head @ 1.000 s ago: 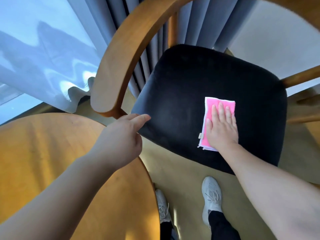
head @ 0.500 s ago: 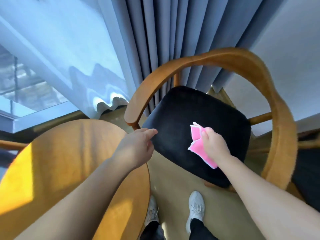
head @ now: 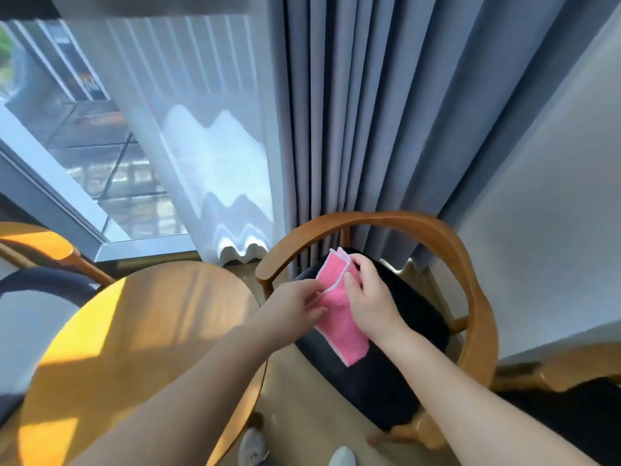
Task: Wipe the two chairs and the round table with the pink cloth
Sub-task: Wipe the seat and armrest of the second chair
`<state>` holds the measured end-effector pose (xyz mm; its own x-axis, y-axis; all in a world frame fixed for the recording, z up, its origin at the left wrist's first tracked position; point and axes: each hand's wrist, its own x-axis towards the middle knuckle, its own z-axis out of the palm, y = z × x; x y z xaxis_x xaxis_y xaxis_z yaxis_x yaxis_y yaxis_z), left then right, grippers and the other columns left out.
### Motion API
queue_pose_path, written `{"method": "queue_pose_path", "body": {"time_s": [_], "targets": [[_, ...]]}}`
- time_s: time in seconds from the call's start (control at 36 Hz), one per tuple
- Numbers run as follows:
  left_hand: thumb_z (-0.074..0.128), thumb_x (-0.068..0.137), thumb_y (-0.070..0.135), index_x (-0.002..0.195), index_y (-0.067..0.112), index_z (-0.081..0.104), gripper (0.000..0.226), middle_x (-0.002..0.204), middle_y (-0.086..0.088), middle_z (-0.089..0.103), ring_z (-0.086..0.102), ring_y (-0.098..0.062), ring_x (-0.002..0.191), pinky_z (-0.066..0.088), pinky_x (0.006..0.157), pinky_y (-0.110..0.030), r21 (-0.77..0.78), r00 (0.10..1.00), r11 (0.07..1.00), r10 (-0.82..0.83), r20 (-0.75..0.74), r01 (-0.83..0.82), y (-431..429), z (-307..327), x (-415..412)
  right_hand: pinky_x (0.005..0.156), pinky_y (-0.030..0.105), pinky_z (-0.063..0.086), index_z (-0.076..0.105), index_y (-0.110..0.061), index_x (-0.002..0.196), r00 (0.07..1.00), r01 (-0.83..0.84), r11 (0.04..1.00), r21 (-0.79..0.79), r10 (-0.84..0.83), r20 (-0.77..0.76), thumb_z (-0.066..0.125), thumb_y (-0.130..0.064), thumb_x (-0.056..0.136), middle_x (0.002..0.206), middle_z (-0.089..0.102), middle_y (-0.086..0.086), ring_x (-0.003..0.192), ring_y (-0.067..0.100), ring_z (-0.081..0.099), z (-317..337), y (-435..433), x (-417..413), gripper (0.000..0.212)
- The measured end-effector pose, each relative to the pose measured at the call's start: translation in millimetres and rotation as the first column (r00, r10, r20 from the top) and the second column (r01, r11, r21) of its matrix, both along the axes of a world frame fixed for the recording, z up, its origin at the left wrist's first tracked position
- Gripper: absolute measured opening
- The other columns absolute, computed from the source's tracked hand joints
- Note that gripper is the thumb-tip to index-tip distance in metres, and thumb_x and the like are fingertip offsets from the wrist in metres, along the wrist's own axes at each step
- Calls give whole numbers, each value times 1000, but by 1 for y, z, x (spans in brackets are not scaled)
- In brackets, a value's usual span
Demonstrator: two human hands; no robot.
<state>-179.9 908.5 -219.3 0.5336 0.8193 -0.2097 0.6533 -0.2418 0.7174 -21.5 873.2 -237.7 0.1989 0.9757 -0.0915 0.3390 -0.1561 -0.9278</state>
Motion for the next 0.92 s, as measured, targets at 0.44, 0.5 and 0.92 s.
{"method": "queue_pose_path", "body": {"time_s": [0.44, 0.5, 0.92], "targets": [[57, 90, 23, 75, 24, 53, 16, 73, 8, 55, 51, -4, 65, 39, 60, -15, -110, 967, 969, 232, 105, -221, 20, -7, -9, 92, 27, 51, 35, -43, 133, 912, -394, 900, -188, 358, -199, 67, -30, 90, 124, 58, -12, 112, 8, 60, 2, 41, -4, 55], [59, 87, 20, 79, 27, 54, 12, 77, 7, 58, 56, -8, 71, 44, 62, -21, -95, 958, 961, 268, 100, -259, 35, -15, -18, 88, 24, 53, 23, -46, 138, 879, -472, 847, -245, 433, -197, 72, -21, 85, 126, 52, -16, 112, 5, 59, -4, 51, -5, 76], [62, 88, 18, 97, 24, 60, 11, 87, 14, 61, 57, -1, 82, 48, 72, -19, -127, 924, 928, 365, 113, -351, 180, -79, -59, 68, 18, 43, 61, -34, 95, 872, -392, 827, -403, 473, 124, 55, -23, 97, 92, 62, -12, 86, 3, 59, -66, 202, -46, 13]]}}
